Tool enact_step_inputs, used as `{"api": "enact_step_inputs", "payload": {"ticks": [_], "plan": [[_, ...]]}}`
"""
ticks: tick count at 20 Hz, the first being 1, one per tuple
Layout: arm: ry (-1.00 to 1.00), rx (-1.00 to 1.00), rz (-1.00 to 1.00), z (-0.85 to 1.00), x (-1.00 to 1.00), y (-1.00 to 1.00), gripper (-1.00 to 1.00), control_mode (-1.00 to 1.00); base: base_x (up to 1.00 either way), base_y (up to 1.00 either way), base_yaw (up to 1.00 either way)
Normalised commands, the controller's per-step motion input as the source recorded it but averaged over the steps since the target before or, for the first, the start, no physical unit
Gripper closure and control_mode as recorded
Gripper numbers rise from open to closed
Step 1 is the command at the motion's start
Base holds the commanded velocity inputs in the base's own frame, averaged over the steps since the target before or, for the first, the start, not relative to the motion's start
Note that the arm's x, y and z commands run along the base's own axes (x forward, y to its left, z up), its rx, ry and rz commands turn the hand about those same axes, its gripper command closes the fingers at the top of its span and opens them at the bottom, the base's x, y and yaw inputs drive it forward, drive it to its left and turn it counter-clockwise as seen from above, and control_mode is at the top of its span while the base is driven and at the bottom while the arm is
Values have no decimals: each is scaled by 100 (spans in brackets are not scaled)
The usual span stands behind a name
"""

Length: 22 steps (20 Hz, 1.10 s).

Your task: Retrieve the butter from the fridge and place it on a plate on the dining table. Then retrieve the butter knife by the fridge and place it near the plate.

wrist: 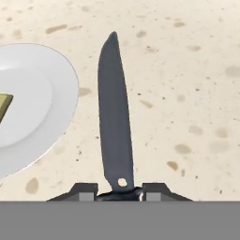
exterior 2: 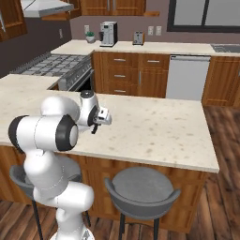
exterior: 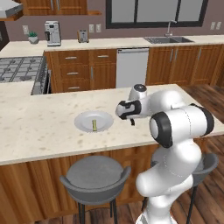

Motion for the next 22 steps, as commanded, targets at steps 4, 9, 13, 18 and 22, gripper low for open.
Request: {"api": "enact_step_inputs", "payload": {"ticks": [4, 9, 13, 18, 22], "plan": [[0, 0, 0, -19, 17, 7, 100, -100, 0, 0, 0], [0, 0, 0, -19, 13, 0, 100, -100, 0, 0, 0], [0, 0, 0, -24, 15, 0, 100, -100, 0, 0, 0], [0, 0, -2, -31, 26, 0, 100, -100, 0, 0, 0], [0, 0, -1, -19, 27, 0, 100, -100, 0, 0, 0]]}}
